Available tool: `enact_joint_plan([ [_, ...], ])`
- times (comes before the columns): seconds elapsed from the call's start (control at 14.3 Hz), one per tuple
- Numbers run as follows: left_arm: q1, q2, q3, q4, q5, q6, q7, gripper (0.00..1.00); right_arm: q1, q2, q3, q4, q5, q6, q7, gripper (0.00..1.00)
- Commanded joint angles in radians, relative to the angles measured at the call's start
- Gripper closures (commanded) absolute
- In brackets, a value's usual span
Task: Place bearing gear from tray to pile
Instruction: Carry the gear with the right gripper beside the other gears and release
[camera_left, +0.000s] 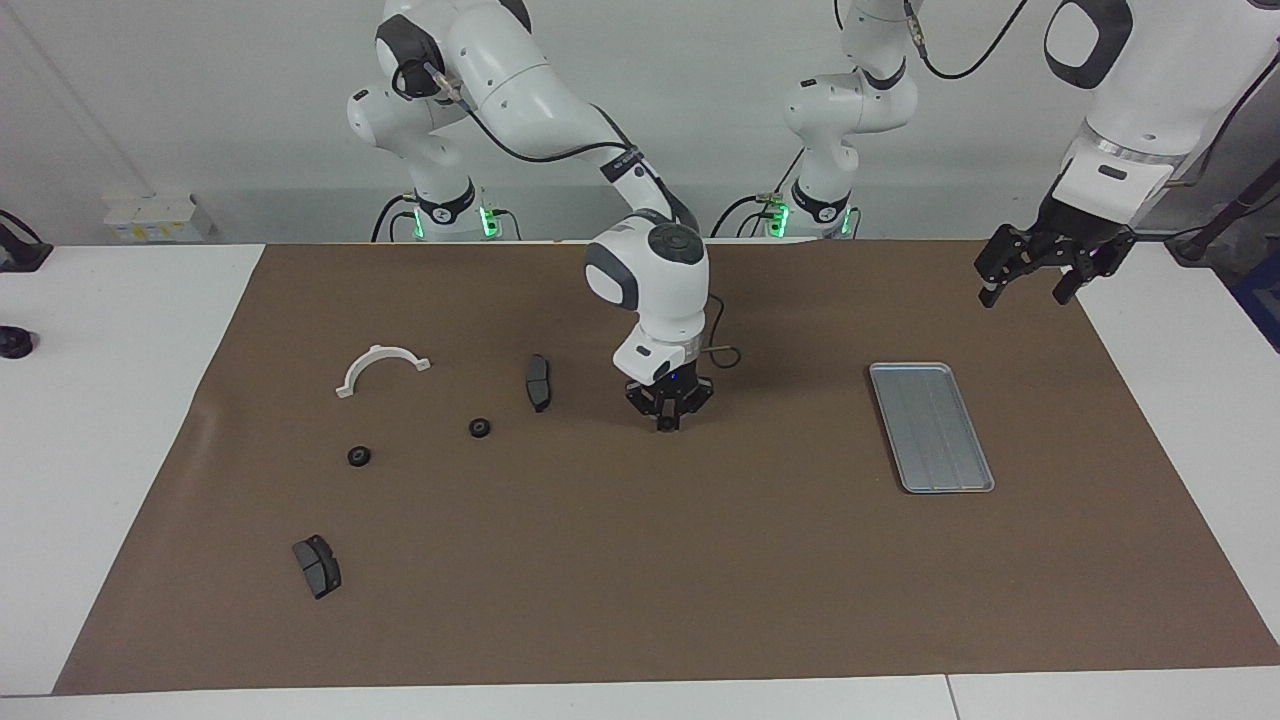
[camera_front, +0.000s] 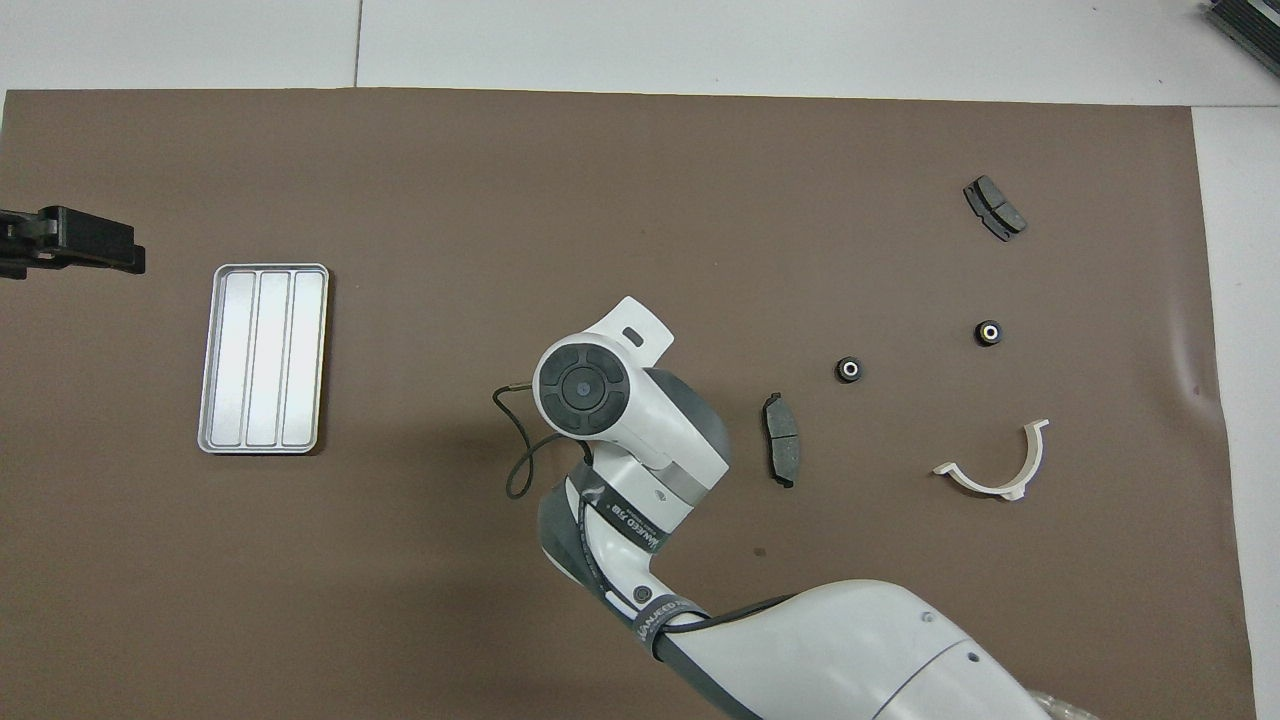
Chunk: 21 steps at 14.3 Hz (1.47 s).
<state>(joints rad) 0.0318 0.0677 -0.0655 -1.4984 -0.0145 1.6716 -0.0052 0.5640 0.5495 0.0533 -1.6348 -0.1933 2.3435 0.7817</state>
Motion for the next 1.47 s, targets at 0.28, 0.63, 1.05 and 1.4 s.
enact_joint_plan([
  [0.28,-0.003,-0.015,-0.002,-0.04,0.019,-0.006,0.011,0.0,-0.258,-0.076,0.014,-0.043,-0.012,0.025,-0.198,1.0],
  [0.63,-0.003,-0.062,-0.005,-0.131,0.028,0.017,0.034,0.0,-0.447,-0.036,0.019,-0.036,0.082,0.083,-0.455,1.0],
  [1.05,0.0,-0.077,-0.005,-0.163,0.027,0.017,0.034,0.0,-0.507,-0.003,0.016,-0.039,0.127,0.122,-0.524,0.0],
  [1.4,0.005,-0.088,-0.005,-0.186,0.027,0.034,0.039,0.0,-0.506,-0.103,0.013,-0.042,0.126,-0.008,-0.516,0.0],
])
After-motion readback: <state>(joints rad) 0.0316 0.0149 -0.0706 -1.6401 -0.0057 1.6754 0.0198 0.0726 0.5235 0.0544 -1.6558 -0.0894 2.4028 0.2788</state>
